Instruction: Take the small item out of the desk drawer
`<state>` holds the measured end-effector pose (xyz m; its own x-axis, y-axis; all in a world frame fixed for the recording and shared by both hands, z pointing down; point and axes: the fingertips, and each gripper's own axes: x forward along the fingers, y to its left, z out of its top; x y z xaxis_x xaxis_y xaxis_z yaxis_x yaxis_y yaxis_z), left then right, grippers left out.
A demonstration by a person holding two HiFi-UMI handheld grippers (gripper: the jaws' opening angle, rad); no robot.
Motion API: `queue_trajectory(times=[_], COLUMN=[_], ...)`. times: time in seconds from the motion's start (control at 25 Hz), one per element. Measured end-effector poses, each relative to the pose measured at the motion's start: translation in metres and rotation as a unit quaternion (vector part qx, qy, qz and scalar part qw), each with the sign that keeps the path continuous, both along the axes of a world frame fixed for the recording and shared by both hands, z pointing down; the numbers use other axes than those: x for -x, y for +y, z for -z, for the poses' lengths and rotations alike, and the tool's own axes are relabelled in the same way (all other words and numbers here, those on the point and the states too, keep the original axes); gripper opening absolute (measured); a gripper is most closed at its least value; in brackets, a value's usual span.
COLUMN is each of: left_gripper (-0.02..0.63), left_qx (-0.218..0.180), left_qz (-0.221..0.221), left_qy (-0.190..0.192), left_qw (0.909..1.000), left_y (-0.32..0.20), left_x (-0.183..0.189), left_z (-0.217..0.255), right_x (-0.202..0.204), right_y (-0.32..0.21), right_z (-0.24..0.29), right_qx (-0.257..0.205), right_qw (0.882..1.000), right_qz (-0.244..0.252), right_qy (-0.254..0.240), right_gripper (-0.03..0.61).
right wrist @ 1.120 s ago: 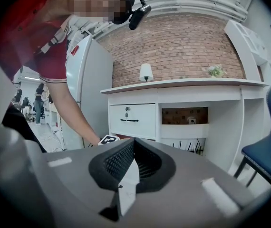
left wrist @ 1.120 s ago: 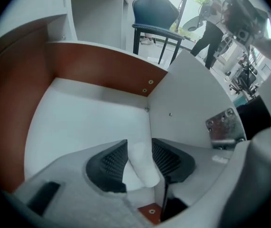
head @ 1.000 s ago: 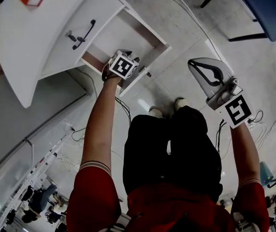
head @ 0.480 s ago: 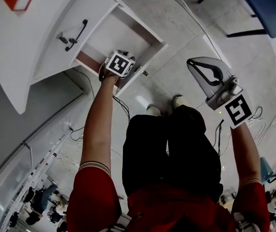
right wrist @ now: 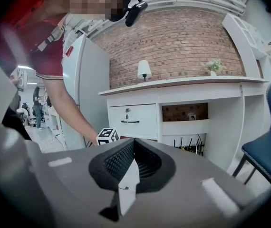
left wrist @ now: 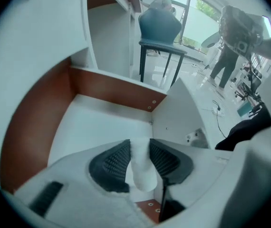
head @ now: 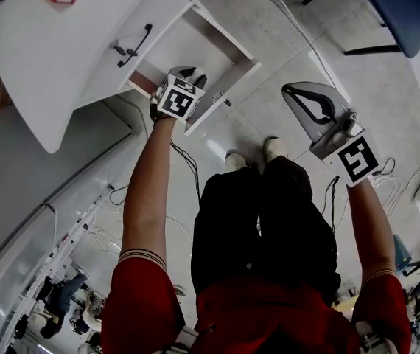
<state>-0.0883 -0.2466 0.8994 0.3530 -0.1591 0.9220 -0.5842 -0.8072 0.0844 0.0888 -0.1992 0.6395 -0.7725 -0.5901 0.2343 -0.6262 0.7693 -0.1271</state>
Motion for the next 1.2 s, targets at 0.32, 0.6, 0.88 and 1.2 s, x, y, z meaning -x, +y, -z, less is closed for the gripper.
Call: queue_trajectory(times=[0.32,0.6,0.88,1.2], left_gripper=[0.135,0.135,0.135,0.135], left_qx=[-0.098,-0.178,-0.262,-0.361], left_qz=[0.017,0.024,0.055,0.084], left_qy=[0.081,0.143,0.203,0.254], left_qw=[0.9917,0.9733,0.9418,0.8932], left_y=[0.004,0.031,0.062,0.094], left_x=[-0.016,-0.034,-0.041,-0.035], left_z=[0.138,0.271,0.403,0.540], right_x=[0.022,0.044,0.057,0.063], right_y=[0.004,0.016,0.034,0.055], right_z=[0.078,0.152,0.222,0.306], right_qx=[0.002,-0.012,-0.028,-0.057], right_qw=[1.000,1.000,0.999,0.996], right_qz=[0.004,0.011,0.019,0.027], right_qy=[-0.017,-0.025,-0.041,-0.062], right_gripper=[0.014,0.014,0.014,0.014])
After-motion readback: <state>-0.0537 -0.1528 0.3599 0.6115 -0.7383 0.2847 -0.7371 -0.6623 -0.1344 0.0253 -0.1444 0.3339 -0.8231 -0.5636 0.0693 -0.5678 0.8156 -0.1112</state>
